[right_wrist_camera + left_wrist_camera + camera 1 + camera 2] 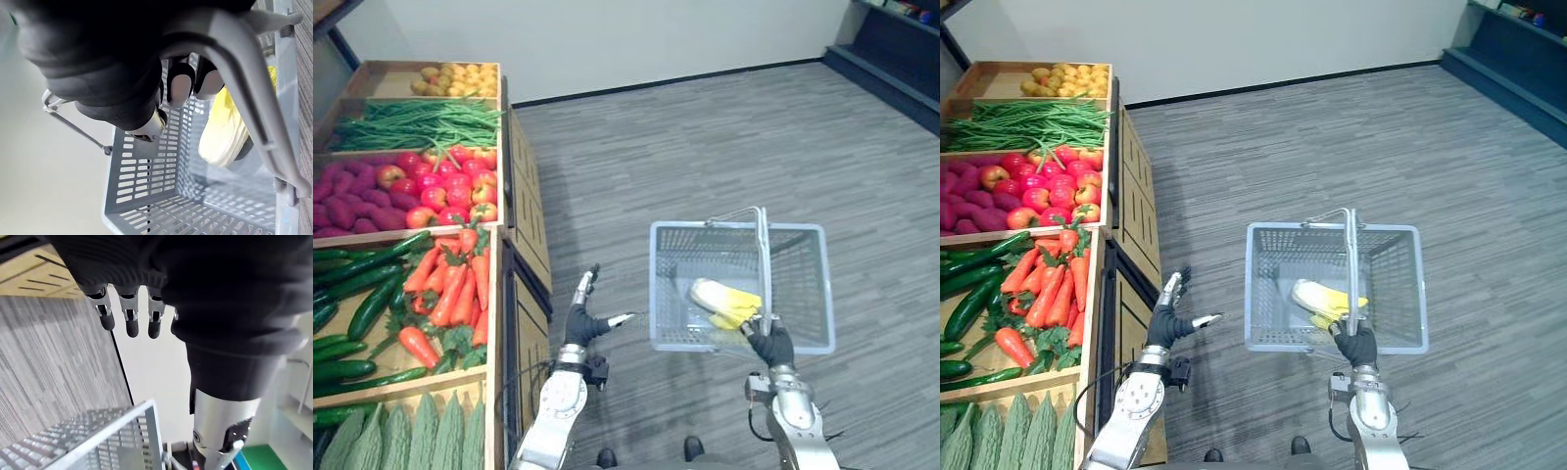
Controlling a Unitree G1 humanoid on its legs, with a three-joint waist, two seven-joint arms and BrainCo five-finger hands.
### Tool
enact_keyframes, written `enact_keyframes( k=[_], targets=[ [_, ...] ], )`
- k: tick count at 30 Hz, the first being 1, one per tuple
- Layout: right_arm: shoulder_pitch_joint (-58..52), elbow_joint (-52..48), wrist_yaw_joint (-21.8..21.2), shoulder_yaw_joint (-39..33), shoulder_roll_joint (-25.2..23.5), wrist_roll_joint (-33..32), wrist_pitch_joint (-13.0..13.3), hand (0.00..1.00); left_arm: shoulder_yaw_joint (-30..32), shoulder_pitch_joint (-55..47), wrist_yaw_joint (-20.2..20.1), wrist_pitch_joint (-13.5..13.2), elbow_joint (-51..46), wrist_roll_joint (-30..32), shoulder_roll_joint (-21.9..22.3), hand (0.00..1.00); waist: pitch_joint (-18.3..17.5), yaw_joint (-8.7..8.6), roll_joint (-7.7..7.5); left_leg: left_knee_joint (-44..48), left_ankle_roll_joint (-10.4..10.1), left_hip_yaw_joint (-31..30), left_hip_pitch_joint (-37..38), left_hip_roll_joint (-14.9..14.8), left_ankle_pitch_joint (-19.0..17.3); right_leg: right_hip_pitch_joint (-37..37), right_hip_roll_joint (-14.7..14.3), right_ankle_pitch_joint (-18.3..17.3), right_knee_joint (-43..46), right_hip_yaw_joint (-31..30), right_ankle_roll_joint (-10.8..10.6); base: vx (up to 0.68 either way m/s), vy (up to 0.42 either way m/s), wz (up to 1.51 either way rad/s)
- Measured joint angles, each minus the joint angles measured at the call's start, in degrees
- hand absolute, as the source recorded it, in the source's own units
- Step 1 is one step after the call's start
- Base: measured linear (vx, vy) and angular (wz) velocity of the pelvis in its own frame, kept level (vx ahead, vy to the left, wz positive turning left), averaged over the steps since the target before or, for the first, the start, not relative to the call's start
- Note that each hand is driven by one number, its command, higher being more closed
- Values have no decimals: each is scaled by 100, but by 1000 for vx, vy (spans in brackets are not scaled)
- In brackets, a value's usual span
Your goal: Pick vegetable in the basket
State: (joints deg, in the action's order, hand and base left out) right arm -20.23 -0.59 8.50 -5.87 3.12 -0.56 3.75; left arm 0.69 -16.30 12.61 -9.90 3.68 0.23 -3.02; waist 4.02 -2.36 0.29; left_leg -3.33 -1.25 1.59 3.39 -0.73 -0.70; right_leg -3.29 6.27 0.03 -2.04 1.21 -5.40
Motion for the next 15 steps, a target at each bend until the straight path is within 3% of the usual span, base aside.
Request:
enact_keyframes(
  k=[3, 7, 8, 10, 11, 13, 14, 15],
  targets=[
    [-19, 189, 5, -50, -63, 19, 0, 100, 292, -219, 23, 2, 93, -92, 68, 0, -31, 17, -54, -35, -2, -13, 27, 19, -3, -30, 19, -84, 21, 60, -3, -6, -13, 13],
    [-32, 235, 9, -135, -136, 136, -12, 100, 470, -303, 34, 11, 145, -188, 133, 0, -25, 164, -164, 140, 35, -19, -59, 64, -181, 213, 109, -537, 563, 127, -2, 24, 8, 7],
    [9, 243, 14, -162, -164, 179, -13, 100, 511, -308, 32, 11, 144, -188, 137, 0, 35, 187, -295, 647, 66, 19, -222, 138, -525, 425, 233, -960, 1155, 159, -52, 65, 38, 10],
    [29, 270, 17, -170, -158, 226, -18, 100, 557, -307, 34, 12, 141, -187, 149, 0, 93, 176, -399, 1054, 90, 14, -313, 175, -829, 478, 324, -1137, 1589, 186, -76, 68, 16, 6],
    [108, 367, 16, -186, -139, 291, -19, 100, 617, -315, 67, 22, 144, -186, 180, 0, 114, 194, -428, 1375, 124, 12, -374, 157, -1107, 683, 334, -1252, 2242, 226, -101, 75, 4, -16],
    [270, 460, 15, -204, -148, 368, -40, 100, 628, -326, 166, 48, 133, -184, 165, 0, 135, 185, -385, 1544, 248, -4, -307, 34, -1305, 1306, 418, -1068, 3716, 464, -5, 150, 15, -10],
    [295, 483, 14, -203, -154, 405, -51, 100, 579, -311, 222, 54, 135, -181, 170, 0, 210, 145, -292, 1566, 335, -31, -106, -79, -1430, 1711, 406, -1282, 4262, 647, 209, 267, 0, 2],
    [310, 483, 12, -207, -148, 411, -51, 100, 582, -296, 264, 56, 135, -181, 168, 0, 211, 150, -285, 1592, 333, -31, -60, -139, -1499, 1811, 365, -1359, 4233, 676, 277, 372, -26, -1]
  ],
)
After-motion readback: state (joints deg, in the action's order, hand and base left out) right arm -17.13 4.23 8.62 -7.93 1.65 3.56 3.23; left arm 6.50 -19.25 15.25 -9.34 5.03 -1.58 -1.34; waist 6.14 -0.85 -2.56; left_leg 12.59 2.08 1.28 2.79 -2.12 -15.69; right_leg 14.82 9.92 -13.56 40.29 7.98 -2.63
